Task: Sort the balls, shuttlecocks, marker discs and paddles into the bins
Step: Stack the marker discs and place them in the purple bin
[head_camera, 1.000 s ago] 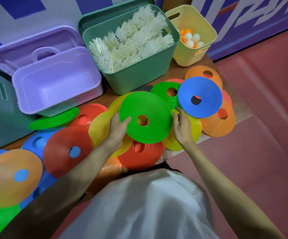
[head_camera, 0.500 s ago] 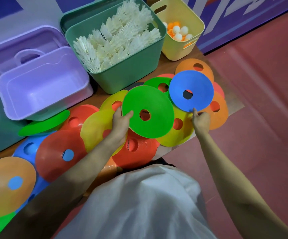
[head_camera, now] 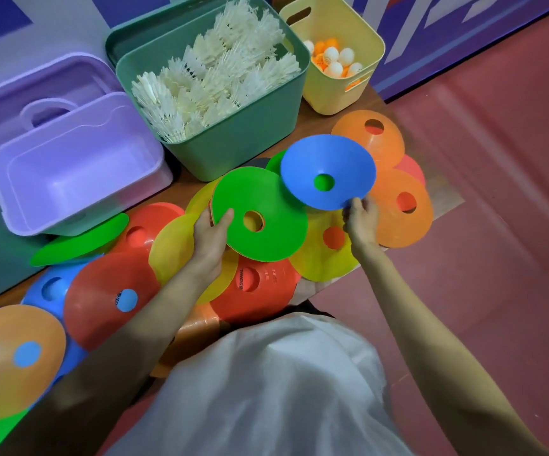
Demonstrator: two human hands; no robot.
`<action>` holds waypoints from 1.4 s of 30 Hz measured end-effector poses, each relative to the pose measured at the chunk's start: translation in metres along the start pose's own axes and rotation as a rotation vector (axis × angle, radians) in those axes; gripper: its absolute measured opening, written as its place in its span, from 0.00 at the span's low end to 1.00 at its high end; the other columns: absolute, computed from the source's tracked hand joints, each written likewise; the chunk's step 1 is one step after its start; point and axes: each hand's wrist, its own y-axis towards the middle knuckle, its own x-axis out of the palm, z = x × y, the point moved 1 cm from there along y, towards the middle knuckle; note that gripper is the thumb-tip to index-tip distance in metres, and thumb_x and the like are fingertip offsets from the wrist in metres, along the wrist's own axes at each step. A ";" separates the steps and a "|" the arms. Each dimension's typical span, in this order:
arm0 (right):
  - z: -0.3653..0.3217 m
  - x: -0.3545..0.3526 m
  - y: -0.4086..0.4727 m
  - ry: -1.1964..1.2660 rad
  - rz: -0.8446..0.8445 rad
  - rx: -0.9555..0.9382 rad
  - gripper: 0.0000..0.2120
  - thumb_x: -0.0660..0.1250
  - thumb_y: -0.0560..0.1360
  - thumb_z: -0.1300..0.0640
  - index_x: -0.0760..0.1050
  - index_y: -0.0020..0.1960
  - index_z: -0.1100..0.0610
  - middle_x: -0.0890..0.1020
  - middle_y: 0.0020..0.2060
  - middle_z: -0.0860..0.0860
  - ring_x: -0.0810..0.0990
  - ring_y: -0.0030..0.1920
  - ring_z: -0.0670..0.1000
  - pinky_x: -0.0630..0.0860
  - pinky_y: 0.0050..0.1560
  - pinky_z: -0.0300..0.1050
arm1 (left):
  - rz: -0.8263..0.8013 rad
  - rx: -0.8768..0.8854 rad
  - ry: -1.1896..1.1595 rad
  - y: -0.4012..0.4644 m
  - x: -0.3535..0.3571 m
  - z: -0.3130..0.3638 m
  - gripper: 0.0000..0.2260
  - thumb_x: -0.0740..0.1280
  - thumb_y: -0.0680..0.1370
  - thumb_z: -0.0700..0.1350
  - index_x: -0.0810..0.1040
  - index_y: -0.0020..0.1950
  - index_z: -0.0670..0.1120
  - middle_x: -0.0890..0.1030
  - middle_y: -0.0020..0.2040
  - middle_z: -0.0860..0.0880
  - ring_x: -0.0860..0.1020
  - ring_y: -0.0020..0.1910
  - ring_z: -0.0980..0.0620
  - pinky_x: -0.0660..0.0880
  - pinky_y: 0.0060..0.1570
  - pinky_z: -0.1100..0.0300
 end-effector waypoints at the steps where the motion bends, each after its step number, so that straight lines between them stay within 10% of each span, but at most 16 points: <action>1: -0.003 0.004 -0.007 -0.003 -0.063 -0.016 0.12 0.55 0.76 0.64 0.59 0.35 0.54 0.62 0.27 0.51 0.58 0.26 0.46 0.55 0.27 0.41 | -0.007 -0.004 -0.006 0.000 -0.001 0.000 0.13 0.65 0.80 0.42 0.75 0.65 0.44 0.80 0.61 0.46 0.79 0.59 0.47 0.75 0.61 0.44; 14: -0.002 0.022 -0.035 -0.491 -0.550 -0.254 0.15 0.58 0.69 0.49 0.66 0.36 0.62 0.67 0.30 0.55 0.64 0.31 0.51 0.60 0.33 0.54 | -0.028 -0.044 -0.056 0.001 0.001 0.008 0.12 0.65 0.78 0.34 0.72 0.61 0.44 0.80 0.56 0.45 0.80 0.53 0.46 0.78 0.51 0.49; 20: 0.021 0.002 -0.032 -0.344 -0.168 -0.134 0.13 0.59 0.80 0.57 0.70 0.40 0.64 0.76 0.31 0.55 0.74 0.32 0.54 0.70 0.35 0.51 | 0.001 -0.034 -0.097 0.006 0.003 0.009 0.14 0.62 0.78 0.32 0.73 0.59 0.46 0.80 0.55 0.47 0.80 0.51 0.48 0.78 0.50 0.51; 25: 0.060 -0.025 -0.026 -0.470 0.183 0.083 0.08 0.62 0.75 0.62 0.69 0.53 0.66 0.75 0.49 0.62 0.73 0.52 0.61 0.70 0.52 0.57 | -0.014 -0.060 -0.132 0.003 0.005 0.006 0.15 0.61 0.77 0.30 0.72 0.61 0.44 0.80 0.54 0.47 0.80 0.50 0.49 0.79 0.48 0.53; 28: 0.079 -0.030 -0.028 -0.503 0.192 0.209 0.18 0.62 0.76 0.60 0.67 0.60 0.70 0.71 0.59 0.65 0.69 0.60 0.65 0.68 0.60 0.58 | -0.023 -0.078 -0.125 -0.001 0.008 0.002 0.14 0.62 0.77 0.30 0.73 0.60 0.44 0.81 0.52 0.49 0.80 0.49 0.50 0.79 0.43 0.57; 36: 0.083 -0.028 -0.031 -0.255 0.115 0.425 0.15 0.61 0.78 0.48 0.70 0.42 0.60 0.69 0.53 0.58 0.64 0.64 0.57 0.67 0.58 0.54 | -0.051 -0.093 -0.060 -0.004 0.006 -0.004 0.17 0.63 0.77 0.32 0.72 0.66 0.40 0.80 0.58 0.45 0.80 0.54 0.46 0.79 0.50 0.52; 42: 0.065 -0.020 -0.040 0.002 0.242 0.251 0.10 0.68 0.72 0.52 0.70 0.46 0.57 0.75 0.47 0.55 0.73 0.50 0.54 0.70 0.48 0.47 | -0.022 -0.068 -0.051 -0.004 0.000 -0.002 0.14 0.63 0.78 0.33 0.74 0.62 0.41 0.81 0.53 0.47 0.80 0.51 0.47 0.78 0.51 0.52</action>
